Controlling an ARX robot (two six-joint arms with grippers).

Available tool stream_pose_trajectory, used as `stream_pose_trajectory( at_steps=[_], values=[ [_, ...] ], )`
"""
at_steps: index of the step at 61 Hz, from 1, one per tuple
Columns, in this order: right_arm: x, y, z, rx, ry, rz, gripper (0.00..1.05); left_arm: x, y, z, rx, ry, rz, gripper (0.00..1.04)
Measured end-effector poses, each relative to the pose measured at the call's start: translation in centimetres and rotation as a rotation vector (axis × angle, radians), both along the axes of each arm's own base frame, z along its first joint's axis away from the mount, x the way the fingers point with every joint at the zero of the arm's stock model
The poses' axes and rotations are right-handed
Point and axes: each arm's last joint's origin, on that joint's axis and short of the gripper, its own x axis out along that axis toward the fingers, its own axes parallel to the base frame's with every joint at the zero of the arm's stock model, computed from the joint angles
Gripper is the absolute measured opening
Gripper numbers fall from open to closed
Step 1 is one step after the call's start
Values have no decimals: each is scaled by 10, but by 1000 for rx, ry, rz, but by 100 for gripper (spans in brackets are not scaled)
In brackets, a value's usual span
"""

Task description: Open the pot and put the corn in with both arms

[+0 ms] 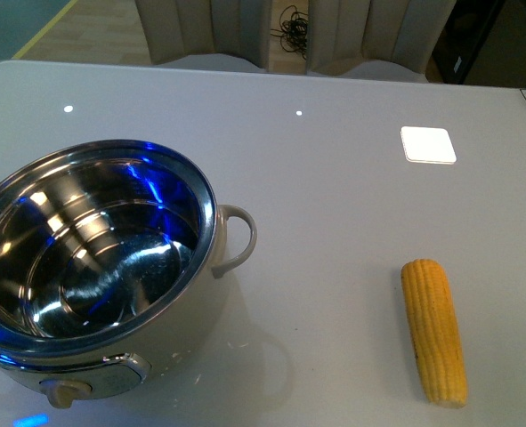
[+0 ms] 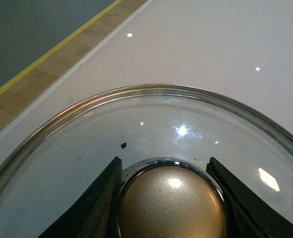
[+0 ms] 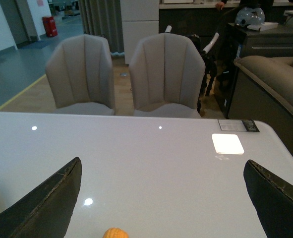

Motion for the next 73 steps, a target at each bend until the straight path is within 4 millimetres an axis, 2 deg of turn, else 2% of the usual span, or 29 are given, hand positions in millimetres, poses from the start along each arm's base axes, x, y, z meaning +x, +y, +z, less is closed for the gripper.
stream_pose_trajectory(
  at_steps=[5, 8, 26, 28, 33, 38, 43, 57, 65, 73],
  values=[
    [0, 0, 0, 0, 0, 0, 96, 0, 0, 0, 0, 0, 1, 45],
    [0, 0, 0, 0, 0, 0, 96, 0, 0, 0, -2, -1, 0, 51],
    [0, 0, 0, 0, 0, 0, 96, 0, 0, 1, 1, -6, 1, 99],
    [0, 0, 0, 0, 0, 0, 96, 0, 0, 1, 2, -5, 1, 101],
    [0, 0, 0, 0, 0, 0, 96, 1, 1, 2, 5, -8, 6, 96],
    [0, 0, 0, 0, 0, 0, 96, 1, 2, 8, 12, -17, 9, 98],
    [0, 0, 0, 0, 0, 0, 96, 2, 5, 20, 24, -35, 16, 98],
    [0, 0, 0, 0, 0, 0, 96, 3, 13, 73, 57, -98, 25, 98],
    [0, 0, 0, 0, 0, 0, 96, -7, 3, 108, 27, -118, -2, 98],
    [0, 0, 0, 0, 0, 0, 96, -18, -17, 149, -5, -158, -38, 98]
  ],
)
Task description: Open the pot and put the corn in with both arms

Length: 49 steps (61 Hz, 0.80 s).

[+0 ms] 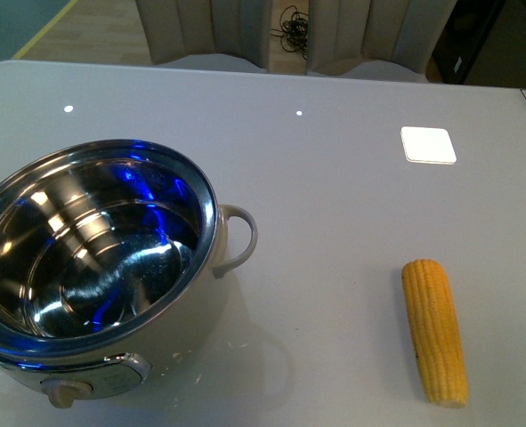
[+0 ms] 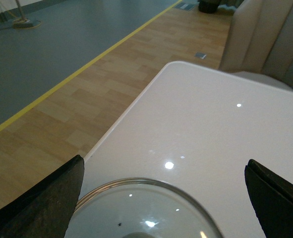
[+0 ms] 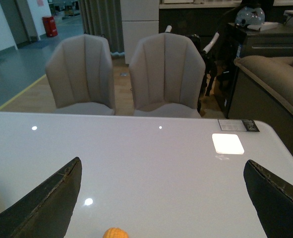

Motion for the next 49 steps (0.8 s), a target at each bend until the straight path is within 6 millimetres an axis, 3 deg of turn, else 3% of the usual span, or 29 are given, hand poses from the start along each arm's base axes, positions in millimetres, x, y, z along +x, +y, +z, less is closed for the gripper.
stream_pose_trajectory(
  at_steps=[5, 12, 22, 36, 49],
  values=[
    [0, 0, 0, 0, 0, 0, 96, -8, -21, 35, -18, -45, -35, 98],
    [0, 0, 0, 0, 0, 0, 96, -19, -42, 67, -20, -95, -69, 98],
    [0, 0, 0, 0, 0, 0, 96, -57, -73, 107, -48, -171, -74, 98],
    [0, 0, 0, 0, 0, 0, 96, -98, -105, 123, -101, -226, -111, 98],
    [0, 0, 0, 0, 0, 0, 96, -132, -130, 116, -144, -185, -142, 98]
  ],
)
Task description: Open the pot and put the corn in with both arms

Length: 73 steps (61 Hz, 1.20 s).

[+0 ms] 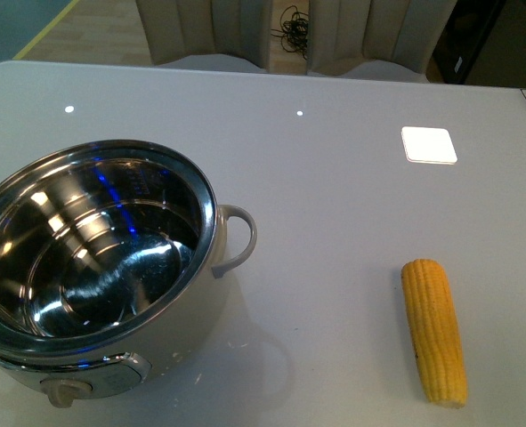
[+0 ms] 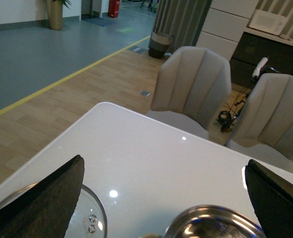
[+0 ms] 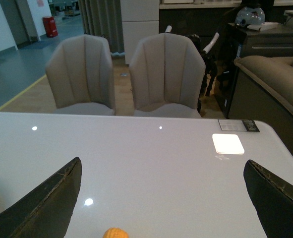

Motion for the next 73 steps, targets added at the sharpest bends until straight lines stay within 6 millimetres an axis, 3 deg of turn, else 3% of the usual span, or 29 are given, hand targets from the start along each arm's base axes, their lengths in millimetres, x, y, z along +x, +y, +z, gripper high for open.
stream_pose_trajectory(
  at_steps=[13, 30, 35, 39, 58, 73],
  values=[
    [0, 0, 0, 0, 0, 0, 96, -24, -18, -14, -32, 68, -42, 98],
    [0, 0, 0, 0, 0, 0, 96, -34, -26, -18, -31, 77, -72, 98],
    [0, 0, 0, 0, 0, 0, 96, -34, -28, -20, 74, -10, -110, 86],
    [0, 0, 0, 0, 0, 0, 96, -37, -32, -21, 152, -45, -121, 69],
    [0, 0, 0, 0, 0, 0, 96, -43, -49, -27, 202, -61, -128, 5],
    [0, 0, 0, 0, 0, 0, 96, -54, -49, -30, 204, -56, -129, 3]
  ],
)
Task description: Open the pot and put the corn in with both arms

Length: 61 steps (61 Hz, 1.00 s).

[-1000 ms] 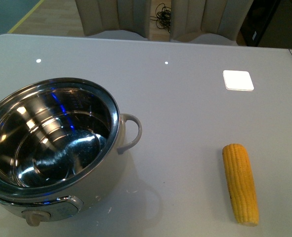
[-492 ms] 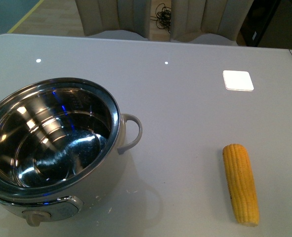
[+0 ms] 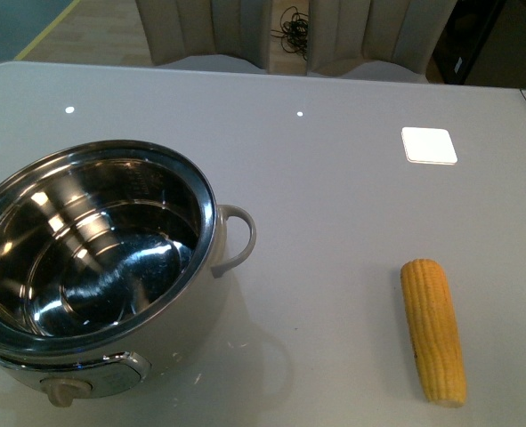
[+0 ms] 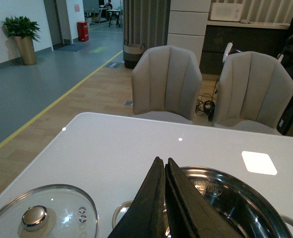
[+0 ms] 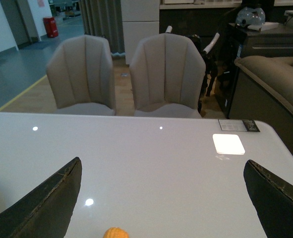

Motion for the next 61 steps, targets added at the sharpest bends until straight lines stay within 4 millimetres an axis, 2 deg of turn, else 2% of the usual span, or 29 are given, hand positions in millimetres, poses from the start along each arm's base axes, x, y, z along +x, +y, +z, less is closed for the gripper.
stream_pose_trajectory(
  at_steps=[19, 51, 57, 60, 61],
  values=[
    [0, 0, 0, 0, 0, 0, 96, 0, 0, 0, -1, 0, 0, 4],
    [0, 0, 0, 0, 0, 0, 96, 0, 0, 0, 0, 0, 0, 99],
    [0, 0, -1, 0, 21, -6, 96, 0, 0, 0, 2, 0, 0, 97],
    [1, 0, -1, -5, 243, -25, 96, 0, 0, 0, 2, 0, 0, 98],
    [2, 0, -1, -5, 265, -25, 96, 0, 0, 0, 2, 0, 0, 98]
  ],
)
